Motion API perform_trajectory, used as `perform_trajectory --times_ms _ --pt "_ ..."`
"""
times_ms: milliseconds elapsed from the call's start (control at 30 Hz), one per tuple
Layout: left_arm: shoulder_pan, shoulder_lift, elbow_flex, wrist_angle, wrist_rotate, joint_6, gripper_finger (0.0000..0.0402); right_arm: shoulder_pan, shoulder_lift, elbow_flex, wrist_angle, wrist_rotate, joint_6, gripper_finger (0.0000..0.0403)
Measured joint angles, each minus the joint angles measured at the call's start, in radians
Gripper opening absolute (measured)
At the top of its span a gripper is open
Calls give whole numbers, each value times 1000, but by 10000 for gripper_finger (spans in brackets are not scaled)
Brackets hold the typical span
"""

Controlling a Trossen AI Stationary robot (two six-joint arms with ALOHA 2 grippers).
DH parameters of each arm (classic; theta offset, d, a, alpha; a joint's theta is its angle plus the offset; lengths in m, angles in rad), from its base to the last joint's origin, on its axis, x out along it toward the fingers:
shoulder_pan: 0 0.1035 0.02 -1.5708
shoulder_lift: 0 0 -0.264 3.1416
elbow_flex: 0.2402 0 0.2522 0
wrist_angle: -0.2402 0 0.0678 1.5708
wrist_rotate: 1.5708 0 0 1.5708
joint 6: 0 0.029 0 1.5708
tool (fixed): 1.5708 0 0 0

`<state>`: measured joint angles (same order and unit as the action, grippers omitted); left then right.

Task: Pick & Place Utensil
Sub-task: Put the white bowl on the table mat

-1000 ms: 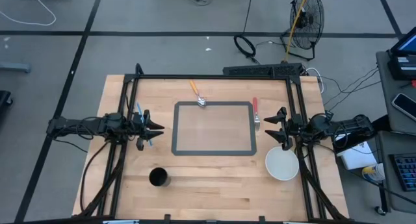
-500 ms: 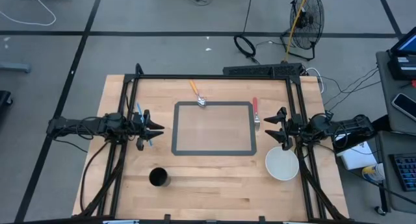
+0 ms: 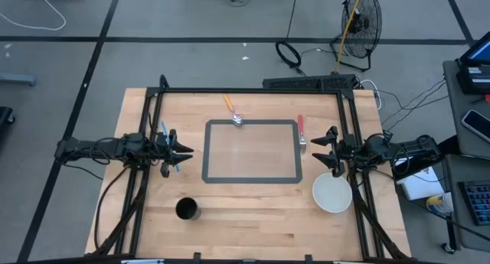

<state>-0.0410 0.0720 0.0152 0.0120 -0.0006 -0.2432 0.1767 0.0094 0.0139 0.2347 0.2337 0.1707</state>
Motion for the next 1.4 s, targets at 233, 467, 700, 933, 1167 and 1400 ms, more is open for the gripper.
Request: perform_trajectory --times_ms 233,467,700,933,1167,1400 --pt "0 0 0 0 0 0 113 0 1 0 71 0 120 254" --pt "0 0 0 0 0 0 113 0 0 0 414 59 391 254" --pt "0 0 -1 11 -15 -1 113 0 1 0 609 102 498 254" --pt "0 0 -3 140 -101 -137 113 0 0 0 676 19 591 254" --pt "0 0 -2 339 -104 -310 113 0 1 4 672 -79 655 254" --pt "0 0 -1 528 -105 -336 113 0 35 9 583 -20 561 254"
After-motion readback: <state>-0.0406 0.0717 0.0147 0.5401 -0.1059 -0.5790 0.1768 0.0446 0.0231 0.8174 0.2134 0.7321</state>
